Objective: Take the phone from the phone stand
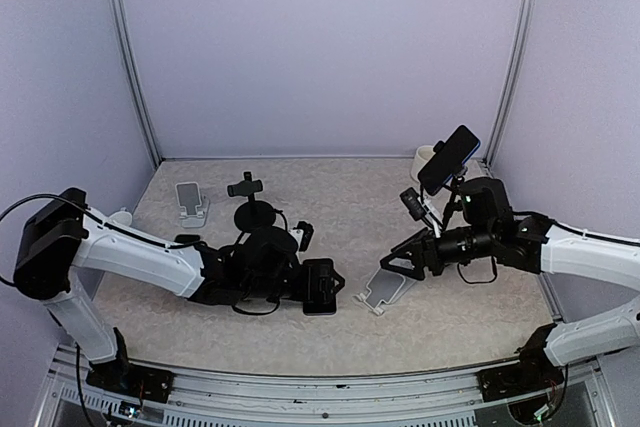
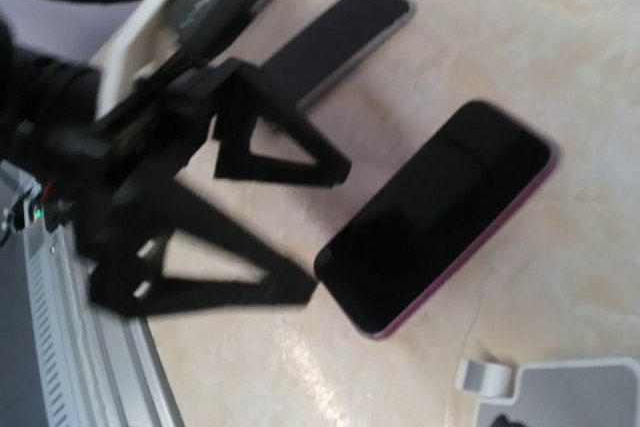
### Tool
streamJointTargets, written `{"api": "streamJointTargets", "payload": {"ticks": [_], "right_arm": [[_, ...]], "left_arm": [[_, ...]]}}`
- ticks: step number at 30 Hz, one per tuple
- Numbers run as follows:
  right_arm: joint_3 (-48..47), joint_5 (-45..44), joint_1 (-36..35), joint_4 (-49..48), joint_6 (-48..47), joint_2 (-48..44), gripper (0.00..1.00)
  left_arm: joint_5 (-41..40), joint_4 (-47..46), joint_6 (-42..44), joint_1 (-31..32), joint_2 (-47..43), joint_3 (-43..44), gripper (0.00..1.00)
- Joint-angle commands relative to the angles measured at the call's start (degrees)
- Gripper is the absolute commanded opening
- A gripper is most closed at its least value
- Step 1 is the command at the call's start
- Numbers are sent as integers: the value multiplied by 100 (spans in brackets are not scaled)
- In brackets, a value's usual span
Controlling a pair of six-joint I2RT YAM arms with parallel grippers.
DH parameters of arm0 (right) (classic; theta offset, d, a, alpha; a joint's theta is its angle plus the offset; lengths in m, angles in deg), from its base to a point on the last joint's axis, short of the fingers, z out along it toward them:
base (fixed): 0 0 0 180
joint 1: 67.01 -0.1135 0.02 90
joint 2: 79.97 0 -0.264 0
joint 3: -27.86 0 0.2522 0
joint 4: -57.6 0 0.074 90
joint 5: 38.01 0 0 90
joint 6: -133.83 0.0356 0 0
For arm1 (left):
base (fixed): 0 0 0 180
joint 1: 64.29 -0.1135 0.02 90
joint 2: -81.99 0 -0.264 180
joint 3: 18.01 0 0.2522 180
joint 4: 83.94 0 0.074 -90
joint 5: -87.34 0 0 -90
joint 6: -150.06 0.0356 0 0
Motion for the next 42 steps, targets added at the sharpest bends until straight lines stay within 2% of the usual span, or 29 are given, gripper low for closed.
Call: {"api": "streamJointTargets", "payload": {"ticks": [1,8,16,32,38,42], "right_arm": [[64,-102,145,-13,61,-419,74],[-28,-206,215,172,43,-1071,75],[-103,-148,218,422,-42,-1659,75],[35,-146,224,558,-110,-1852,75],[37,-142,227,575,-106,-1855,75],[27,-170,227,643,-124,-1881,75]], "left_arm": [[-541,205,908,216,-136,413,99],[-186,279,1889,508,680,1435,99],[63,556,2259,552,1802,2623,99],[-187,1119,2784,614,2977,3751,98],[-366,1355,2827,613,3295,4176,86],[-637,1338,2774,613,3258,4225,65]]}}
